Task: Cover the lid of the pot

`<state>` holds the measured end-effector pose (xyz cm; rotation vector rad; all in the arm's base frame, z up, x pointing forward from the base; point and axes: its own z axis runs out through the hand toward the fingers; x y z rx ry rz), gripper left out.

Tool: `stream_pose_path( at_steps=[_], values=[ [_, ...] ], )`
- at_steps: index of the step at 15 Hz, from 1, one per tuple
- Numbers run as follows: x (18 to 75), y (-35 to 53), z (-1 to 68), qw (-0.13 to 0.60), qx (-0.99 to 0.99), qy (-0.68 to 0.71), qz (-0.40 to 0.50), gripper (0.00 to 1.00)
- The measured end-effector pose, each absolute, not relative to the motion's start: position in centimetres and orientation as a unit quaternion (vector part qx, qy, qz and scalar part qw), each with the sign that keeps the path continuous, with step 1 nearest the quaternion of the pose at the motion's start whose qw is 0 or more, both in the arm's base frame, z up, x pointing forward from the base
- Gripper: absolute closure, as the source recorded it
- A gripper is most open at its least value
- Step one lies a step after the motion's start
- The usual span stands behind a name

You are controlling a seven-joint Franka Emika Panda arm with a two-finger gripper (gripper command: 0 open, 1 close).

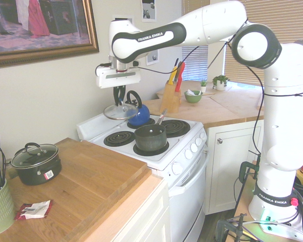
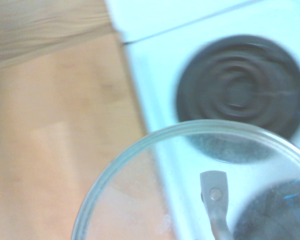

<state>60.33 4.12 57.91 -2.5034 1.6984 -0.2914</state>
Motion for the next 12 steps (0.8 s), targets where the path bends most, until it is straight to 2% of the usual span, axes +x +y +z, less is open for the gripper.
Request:
stream_pose_path(
  at_steps=[7,12],
  values=[
    [53.0,-0.5,52.5,0.024,-0.806,0.588,-0.064,1.00],
    [52.5,-1.7,49.7,0.023,-0.800,0.597,-0.064,1.00]
  ],
)
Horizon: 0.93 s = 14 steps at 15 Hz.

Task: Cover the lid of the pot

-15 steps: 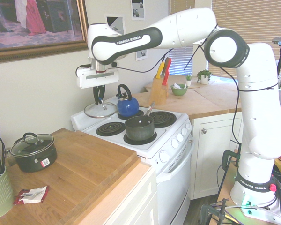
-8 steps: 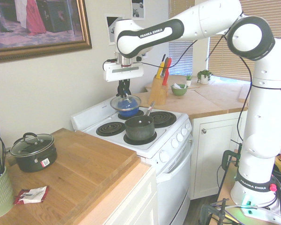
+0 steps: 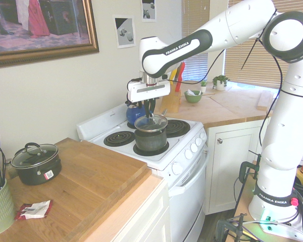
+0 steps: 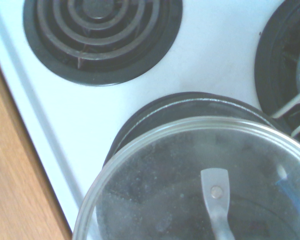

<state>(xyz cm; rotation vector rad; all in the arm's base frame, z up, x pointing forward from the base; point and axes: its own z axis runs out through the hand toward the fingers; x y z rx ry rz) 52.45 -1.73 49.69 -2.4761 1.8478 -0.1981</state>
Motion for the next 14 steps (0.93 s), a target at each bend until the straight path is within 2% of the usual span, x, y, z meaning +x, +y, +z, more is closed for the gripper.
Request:
stream_pose_path(
  at_steps=[9,14],
  values=[
    [57.3,-2.3,49.1,0.030,-0.786,0.611,-0.083,1.00],
    [57.4,-4.4,49.8,0.023,-0.778,0.623,-0.077,1.00]
  ],
)
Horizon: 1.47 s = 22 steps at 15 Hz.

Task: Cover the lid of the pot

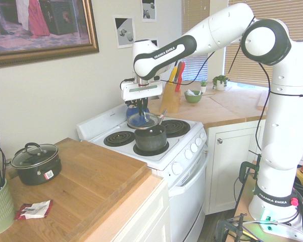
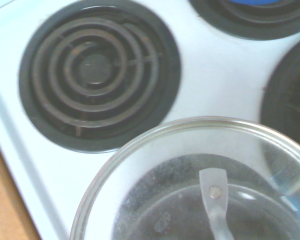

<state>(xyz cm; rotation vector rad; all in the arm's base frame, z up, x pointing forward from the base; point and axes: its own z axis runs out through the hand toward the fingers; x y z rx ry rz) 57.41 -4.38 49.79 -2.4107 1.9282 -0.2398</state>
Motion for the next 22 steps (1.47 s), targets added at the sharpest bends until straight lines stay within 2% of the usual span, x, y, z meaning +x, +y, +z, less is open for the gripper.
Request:
stream_pose_path(
  at_steps=[22],
  values=[
    [55.0,-2.5,44.9,-0.015,-0.806,0.589,-0.049,1.00]
  ],
)
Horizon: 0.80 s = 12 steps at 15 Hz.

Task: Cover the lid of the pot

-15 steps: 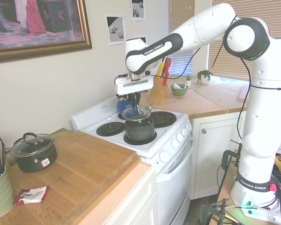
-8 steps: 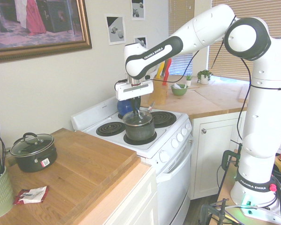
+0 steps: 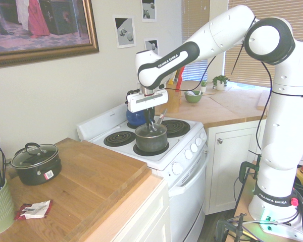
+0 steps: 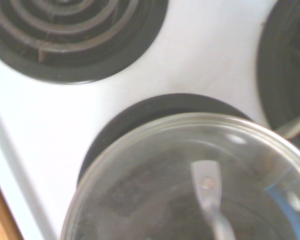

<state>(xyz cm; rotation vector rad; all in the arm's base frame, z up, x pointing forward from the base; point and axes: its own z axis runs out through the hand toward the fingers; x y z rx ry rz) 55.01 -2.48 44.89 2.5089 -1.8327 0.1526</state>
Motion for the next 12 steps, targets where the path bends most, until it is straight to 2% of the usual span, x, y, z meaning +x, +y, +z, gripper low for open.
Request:
stream_pose_path(
  at_steps=[3,4,12],
  values=[
    [55.05,-2.06,44.82,0.022,0.811,-0.581,0.058,1.00],
    [55.05,-1.89,44.81,0.024,0.813,-0.579,0.060,0.00],
    [54.79,-1.52,44.71,0.023,0.816,-0.574,0.067,0.00]
  ],
)
